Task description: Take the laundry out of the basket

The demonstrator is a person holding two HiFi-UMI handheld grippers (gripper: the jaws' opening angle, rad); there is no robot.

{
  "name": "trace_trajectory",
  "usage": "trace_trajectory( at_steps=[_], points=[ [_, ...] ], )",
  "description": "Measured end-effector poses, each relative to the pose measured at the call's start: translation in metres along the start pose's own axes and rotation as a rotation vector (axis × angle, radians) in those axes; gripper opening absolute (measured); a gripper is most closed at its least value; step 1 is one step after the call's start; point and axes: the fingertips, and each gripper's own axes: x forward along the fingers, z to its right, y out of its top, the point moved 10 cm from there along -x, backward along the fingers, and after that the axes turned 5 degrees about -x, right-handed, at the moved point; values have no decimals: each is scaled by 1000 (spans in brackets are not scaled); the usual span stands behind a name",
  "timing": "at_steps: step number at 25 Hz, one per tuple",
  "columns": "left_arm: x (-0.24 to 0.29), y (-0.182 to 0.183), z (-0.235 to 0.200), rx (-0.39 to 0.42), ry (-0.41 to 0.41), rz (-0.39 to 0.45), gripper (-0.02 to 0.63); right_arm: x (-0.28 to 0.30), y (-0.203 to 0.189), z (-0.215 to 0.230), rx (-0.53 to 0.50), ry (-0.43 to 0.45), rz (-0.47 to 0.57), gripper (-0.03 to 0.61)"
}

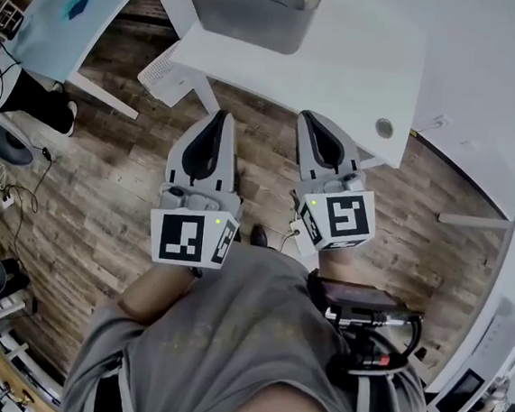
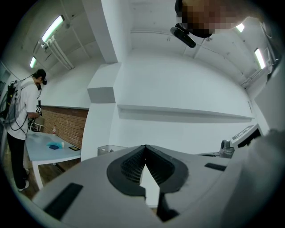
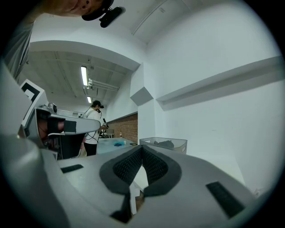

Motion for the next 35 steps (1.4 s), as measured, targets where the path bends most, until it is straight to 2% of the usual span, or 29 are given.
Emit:
trace_trajectory(
  at_steps=[9,15,20,25,35],
  points=[
    [78,-5,-83,-54,12,-23,9,106,-8,11,-19,-7,-56,8],
    [128,2,-131,-60,-22,-18,9,169,3,20,-35,-53,-41,8],
    [166,15,-164,-55,-53,19,9,209,18,32,-62,-99,-1,8],
    [190,20,-181,-51,-85,35,9,227,27,42,-85,-145,25,8],
    [220,19,-183,-50,-141,28,9,239,39,63,-99,-206,53,8]
  ],
)
